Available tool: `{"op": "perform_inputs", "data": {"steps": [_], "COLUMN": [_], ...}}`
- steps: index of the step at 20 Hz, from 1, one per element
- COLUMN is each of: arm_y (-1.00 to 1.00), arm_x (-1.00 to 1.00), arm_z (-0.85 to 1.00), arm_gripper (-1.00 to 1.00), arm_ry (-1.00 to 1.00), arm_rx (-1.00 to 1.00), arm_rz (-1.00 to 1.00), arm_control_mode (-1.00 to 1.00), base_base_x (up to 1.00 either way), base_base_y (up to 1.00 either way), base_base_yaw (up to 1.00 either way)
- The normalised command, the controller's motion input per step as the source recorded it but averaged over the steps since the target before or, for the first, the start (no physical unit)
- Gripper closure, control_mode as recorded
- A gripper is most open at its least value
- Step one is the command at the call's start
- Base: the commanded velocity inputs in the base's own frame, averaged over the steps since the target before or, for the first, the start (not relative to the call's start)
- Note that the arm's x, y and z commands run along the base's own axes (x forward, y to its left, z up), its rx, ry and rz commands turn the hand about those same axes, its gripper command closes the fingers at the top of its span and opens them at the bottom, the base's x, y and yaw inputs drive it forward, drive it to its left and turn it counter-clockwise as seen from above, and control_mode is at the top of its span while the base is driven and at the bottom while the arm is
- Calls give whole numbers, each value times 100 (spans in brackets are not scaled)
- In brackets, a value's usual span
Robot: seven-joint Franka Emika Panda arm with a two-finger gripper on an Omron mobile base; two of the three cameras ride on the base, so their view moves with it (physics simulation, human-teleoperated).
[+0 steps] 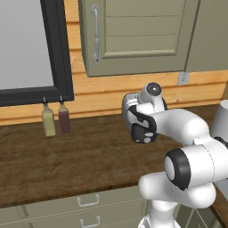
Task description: Start the toaster. Once the lever pops up, take the bread to the plate on the dining counter.
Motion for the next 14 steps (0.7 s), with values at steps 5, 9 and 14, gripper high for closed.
{"op": "perform_inputs", "data": {"steps": [5, 9, 14], "arm_y": [0, 0, 0], "arm_x": [0, 0, 0], "arm_z": [0, 0, 0], "arm_gripper": [-100, -100, -100], "arm_ry": [0, 0, 0], "arm_rx": [0, 0, 0], "arm_rz": [0, 0, 0], "arm_control_mode": [-100, -100, -100], "base_base_x": [0, 0, 0], "base_base_y": [0, 0, 0], "base_base_yaw": [0, 0, 0]}}
